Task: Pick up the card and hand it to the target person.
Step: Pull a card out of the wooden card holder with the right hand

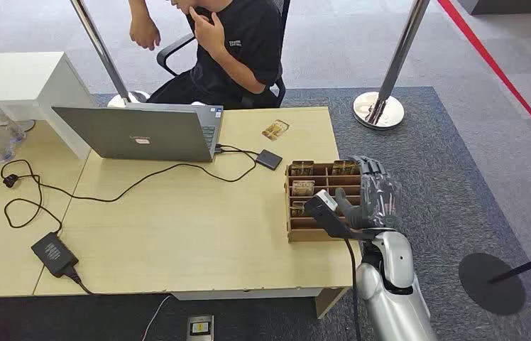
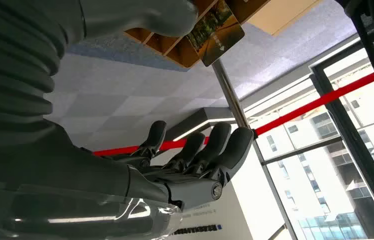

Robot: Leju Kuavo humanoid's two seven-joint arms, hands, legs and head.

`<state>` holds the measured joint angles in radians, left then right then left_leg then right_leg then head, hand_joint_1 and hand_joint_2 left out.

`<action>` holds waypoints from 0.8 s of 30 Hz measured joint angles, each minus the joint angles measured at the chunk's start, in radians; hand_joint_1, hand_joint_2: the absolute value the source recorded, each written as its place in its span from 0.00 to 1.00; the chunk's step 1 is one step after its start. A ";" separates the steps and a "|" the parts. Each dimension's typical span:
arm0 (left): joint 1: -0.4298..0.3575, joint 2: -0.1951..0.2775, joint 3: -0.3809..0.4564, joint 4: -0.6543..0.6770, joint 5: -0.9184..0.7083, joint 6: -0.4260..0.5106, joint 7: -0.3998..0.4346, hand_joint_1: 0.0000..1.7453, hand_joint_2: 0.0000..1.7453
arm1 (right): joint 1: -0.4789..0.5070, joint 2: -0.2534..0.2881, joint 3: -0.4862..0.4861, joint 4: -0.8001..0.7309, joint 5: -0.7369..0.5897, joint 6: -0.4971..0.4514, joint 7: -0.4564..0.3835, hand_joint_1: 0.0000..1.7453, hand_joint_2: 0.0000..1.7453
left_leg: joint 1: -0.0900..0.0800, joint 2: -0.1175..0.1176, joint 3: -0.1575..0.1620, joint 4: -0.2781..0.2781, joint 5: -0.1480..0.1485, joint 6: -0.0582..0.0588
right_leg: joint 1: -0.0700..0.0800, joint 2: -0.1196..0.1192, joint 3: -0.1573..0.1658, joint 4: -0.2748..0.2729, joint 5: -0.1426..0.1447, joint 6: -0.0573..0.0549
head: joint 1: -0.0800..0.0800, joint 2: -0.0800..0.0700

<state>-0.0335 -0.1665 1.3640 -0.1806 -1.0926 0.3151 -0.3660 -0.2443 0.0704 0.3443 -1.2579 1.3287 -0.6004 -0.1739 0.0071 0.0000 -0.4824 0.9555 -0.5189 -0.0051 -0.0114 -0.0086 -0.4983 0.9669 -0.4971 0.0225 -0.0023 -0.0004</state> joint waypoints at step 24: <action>0.001 0.006 0.001 0.004 -0.006 0.003 0.005 0.00 0.00 | 0.006 -0.017 0.062 -0.036 0.048 0.033 0.039 0.67 1.00 | 0.000 0.000 0.000 0.000 0.000 0.000 | 0.000 0.000 0.000 0.000 0.000 0.000 | 0.000 0.000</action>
<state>-0.0328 -0.1609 1.3645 -0.1770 -1.0990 0.3178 -0.3613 -0.2380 0.0536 0.4067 -1.2941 1.3767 -0.5676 -0.1353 0.0071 0.0000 -0.4823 0.9556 -0.5188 -0.0051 -0.0114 -0.0086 -0.4982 0.9669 -0.4971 0.0225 -0.0023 -0.0003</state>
